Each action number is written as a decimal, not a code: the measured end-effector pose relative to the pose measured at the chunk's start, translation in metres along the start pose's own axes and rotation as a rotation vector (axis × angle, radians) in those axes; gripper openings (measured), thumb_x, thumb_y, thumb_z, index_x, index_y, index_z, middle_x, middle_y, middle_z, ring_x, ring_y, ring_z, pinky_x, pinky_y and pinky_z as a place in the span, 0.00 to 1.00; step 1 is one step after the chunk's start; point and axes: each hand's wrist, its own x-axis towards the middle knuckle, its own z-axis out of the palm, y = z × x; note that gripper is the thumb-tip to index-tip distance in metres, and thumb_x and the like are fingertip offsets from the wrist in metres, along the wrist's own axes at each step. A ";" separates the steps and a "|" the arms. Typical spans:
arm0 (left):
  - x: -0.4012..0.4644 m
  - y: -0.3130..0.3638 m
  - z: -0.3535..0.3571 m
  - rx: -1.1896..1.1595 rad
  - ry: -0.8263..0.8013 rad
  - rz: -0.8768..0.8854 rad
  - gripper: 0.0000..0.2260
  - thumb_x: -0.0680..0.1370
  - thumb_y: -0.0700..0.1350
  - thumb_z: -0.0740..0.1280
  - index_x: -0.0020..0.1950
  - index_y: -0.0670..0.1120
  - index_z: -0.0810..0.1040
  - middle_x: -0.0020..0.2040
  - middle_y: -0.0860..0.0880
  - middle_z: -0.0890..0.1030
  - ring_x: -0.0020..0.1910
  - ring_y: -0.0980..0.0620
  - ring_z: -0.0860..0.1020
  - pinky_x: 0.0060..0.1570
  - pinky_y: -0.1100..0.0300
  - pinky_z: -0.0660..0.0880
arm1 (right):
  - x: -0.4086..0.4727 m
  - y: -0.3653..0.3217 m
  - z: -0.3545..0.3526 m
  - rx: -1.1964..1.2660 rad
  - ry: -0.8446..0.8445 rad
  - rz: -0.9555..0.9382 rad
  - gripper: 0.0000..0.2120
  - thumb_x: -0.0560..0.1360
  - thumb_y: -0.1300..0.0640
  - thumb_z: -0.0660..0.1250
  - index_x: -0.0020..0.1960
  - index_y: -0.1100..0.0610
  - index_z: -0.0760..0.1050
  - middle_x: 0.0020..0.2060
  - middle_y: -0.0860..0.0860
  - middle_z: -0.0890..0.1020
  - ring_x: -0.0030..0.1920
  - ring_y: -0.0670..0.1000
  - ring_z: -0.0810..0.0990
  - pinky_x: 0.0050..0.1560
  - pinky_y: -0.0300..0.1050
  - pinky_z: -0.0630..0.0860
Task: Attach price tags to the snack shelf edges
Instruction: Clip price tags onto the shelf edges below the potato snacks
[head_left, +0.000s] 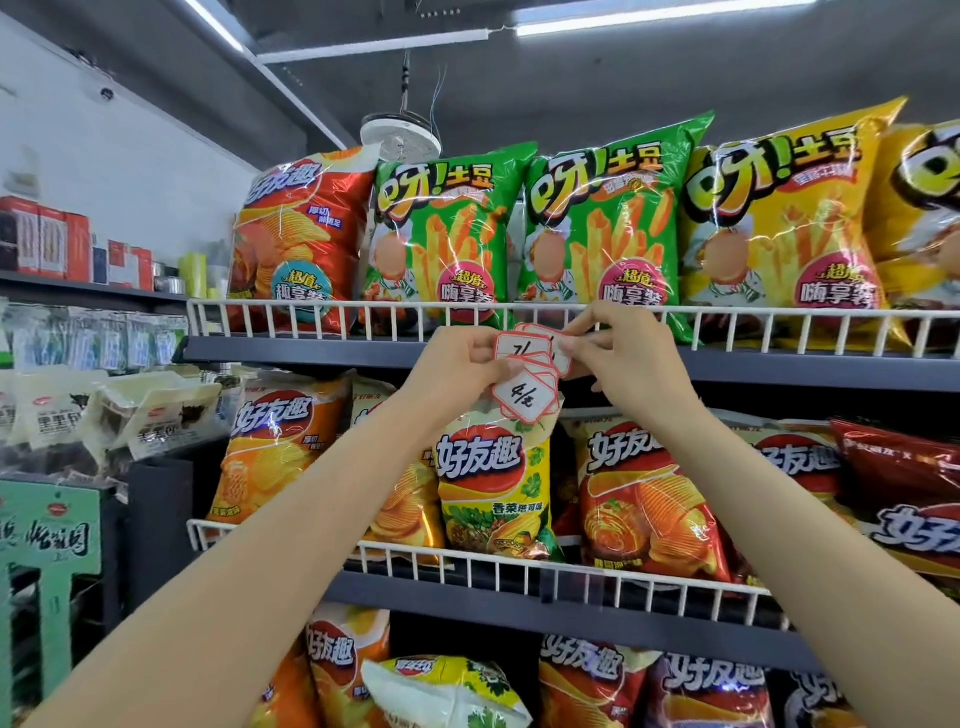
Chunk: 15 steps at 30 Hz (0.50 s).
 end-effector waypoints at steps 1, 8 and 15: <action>0.002 0.001 -0.001 0.000 0.012 -0.007 0.07 0.76 0.36 0.66 0.52 0.44 0.78 0.47 0.46 0.83 0.46 0.47 0.82 0.50 0.51 0.79 | 0.003 0.000 -0.001 0.009 0.020 0.004 0.03 0.76 0.60 0.65 0.45 0.60 0.76 0.36 0.51 0.83 0.36 0.45 0.82 0.37 0.45 0.79; 0.008 -0.002 -0.004 -0.010 0.016 -0.020 0.20 0.76 0.36 0.66 0.67 0.44 0.71 0.48 0.47 0.83 0.47 0.48 0.82 0.50 0.50 0.80 | 0.026 0.003 -0.013 0.035 0.205 -0.033 0.03 0.75 0.57 0.68 0.43 0.56 0.78 0.41 0.52 0.82 0.43 0.49 0.80 0.41 0.45 0.78; 0.016 0.005 0.002 -0.053 -0.044 -0.010 0.28 0.75 0.35 0.67 0.74 0.43 0.62 0.55 0.44 0.82 0.48 0.51 0.81 0.50 0.57 0.79 | 0.044 -0.005 -0.011 -0.022 0.229 -0.087 0.03 0.74 0.59 0.68 0.45 0.57 0.80 0.36 0.51 0.81 0.36 0.47 0.78 0.35 0.38 0.74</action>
